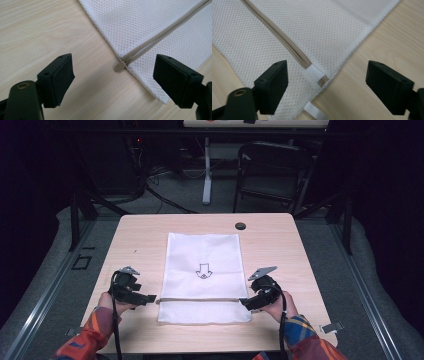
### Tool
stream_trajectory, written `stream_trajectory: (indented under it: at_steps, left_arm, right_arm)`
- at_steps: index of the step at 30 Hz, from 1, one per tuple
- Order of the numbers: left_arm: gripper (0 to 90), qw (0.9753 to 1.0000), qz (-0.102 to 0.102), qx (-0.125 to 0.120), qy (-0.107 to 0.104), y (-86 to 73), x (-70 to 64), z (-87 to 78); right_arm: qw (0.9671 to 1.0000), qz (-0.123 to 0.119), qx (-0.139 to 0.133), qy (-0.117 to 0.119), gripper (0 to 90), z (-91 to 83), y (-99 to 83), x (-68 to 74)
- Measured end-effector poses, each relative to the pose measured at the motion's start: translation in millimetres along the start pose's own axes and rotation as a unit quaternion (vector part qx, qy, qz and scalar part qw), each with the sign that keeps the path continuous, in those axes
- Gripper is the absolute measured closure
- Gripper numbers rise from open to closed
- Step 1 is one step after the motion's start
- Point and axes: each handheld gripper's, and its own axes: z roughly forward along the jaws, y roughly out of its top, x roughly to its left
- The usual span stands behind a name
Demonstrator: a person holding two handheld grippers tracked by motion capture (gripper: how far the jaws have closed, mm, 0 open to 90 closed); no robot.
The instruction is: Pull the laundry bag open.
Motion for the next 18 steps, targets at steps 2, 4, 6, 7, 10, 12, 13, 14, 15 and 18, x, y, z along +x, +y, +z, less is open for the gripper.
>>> stream_trajectory:
  at_steps: [2, 4, 6, 7, 10, 12, 13, 14, 15, 18]
  left_arm:
    - [15.3, 0.9999, -0.006, -0.011, 0.007, -2.2, 2.3, -2.7]
    - [14.8, 0.9996, -0.005, -0.022, 0.014, -4.1, 4.2, -5.8]
    - [14.2, 0.9993, -0.004, -0.031, 0.019, -5.3, 6.4, -8.1]
    - [13.8, 0.9992, -0.005, -0.033, 0.021, -5.8, 7.5, -8.6]
    - [12.5, 0.999, -0.009, -0.034, 0.026, -7.2, 11.2, -7.8]
    - [11.6, 0.9989, -0.014, -0.033, 0.029, -8.2, 14.1, -6.2]
    - [11.0, 0.9989, -0.017, -0.033, 0.03, -8.8, 15.6, -5.4]
    - [10.3, 0.9989, -0.019, -0.031, 0.029, -9.3, 17.4, -4.9]
    - [9.9, 0.9988, -0.022, -0.03, 0.031, -9.9, 19.0, -4.1]
    - [7.7, 0.9984, -0.036, -0.025, 0.037, -12.0, 25.7, 1.1]
  right_arm:
    - [0.9999, 0.014, -0.001, -0.003, 13.0, -7.2, -3.9, -5.7]
    - [0.9997, 0.022, 0.005, -0.014, 9.7, -12.8, -8.4, -12.2]
    - [0.9993, 0.033, 0.004, -0.019, 8.4, -17.1, -14.4, -18.2]
    - [0.9991, 0.034, 0.006, -0.027, 7.3, -18.6, -17.5, -20.5]
    - [0.9984, 0.041, 0.015, -0.034, 4.4, -21.1, -26.6, -26.9]
    - [0.9981, 0.044, 0.016, -0.041, 1.5, -21.6, -31.9, -29.8]
    - [0.9979, 0.046, 0.021, -0.041, 0.1, -21.8, -33.9, -31.0]
    - [0.9979, 0.045, 0.025, -0.04, 0.0, -21.3, -35.7, -32.3]
    - [0.9978, 0.043, 0.03, -0.041, 0.0, -21.0, -37.2, -33.2]
    - [0.997, 0.043, 0.033, -0.055, 0.0, -21.4, -40.0, -37.4]
